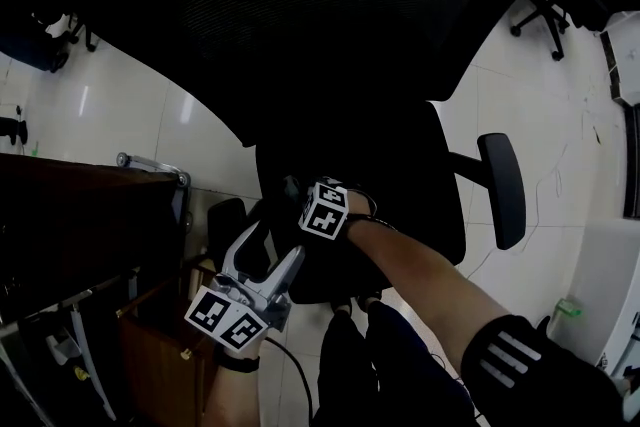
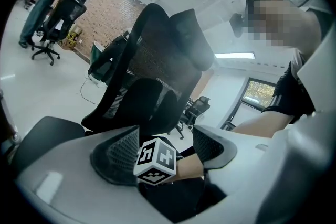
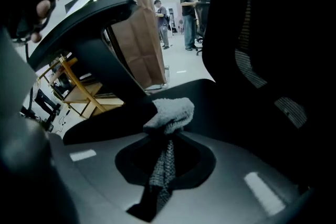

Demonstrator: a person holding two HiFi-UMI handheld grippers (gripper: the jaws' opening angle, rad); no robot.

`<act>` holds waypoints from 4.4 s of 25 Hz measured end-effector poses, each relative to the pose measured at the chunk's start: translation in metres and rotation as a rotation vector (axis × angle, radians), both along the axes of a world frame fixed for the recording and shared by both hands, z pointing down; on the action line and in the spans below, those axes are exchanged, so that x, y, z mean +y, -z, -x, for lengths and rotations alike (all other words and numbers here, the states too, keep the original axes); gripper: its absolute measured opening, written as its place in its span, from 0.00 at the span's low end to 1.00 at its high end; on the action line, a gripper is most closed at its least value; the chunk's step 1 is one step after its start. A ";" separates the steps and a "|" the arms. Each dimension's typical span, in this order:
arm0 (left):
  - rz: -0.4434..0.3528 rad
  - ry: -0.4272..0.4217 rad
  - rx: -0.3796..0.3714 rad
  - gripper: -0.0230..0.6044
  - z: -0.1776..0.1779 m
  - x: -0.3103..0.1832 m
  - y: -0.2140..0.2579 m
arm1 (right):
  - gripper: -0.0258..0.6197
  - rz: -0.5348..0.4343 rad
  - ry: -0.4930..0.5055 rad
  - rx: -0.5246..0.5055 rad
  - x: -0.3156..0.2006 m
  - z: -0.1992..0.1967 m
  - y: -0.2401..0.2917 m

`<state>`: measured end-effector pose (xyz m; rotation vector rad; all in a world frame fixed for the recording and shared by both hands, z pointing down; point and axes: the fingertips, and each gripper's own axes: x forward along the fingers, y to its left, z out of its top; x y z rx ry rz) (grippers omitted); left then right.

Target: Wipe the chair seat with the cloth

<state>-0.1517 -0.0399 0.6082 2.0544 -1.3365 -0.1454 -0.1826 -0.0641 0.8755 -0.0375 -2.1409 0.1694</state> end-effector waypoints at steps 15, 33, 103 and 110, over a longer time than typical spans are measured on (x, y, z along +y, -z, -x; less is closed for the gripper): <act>0.013 -0.104 0.038 0.56 -0.055 -0.011 -0.001 | 0.09 -0.084 -0.431 0.305 -0.116 -0.286 0.000; 0.053 0.010 0.014 0.56 -0.010 0.054 0.005 | 0.09 0.087 0.114 -0.005 0.112 -0.003 0.028; 0.164 -0.321 0.119 0.57 -0.179 0.081 -0.021 | 0.09 0.025 -0.568 0.217 0.074 -0.401 0.012; 0.162 -0.307 0.103 0.57 -0.174 0.085 -0.020 | 0.09 0.074 -0.739 0.153 0.063 -0.399 0.029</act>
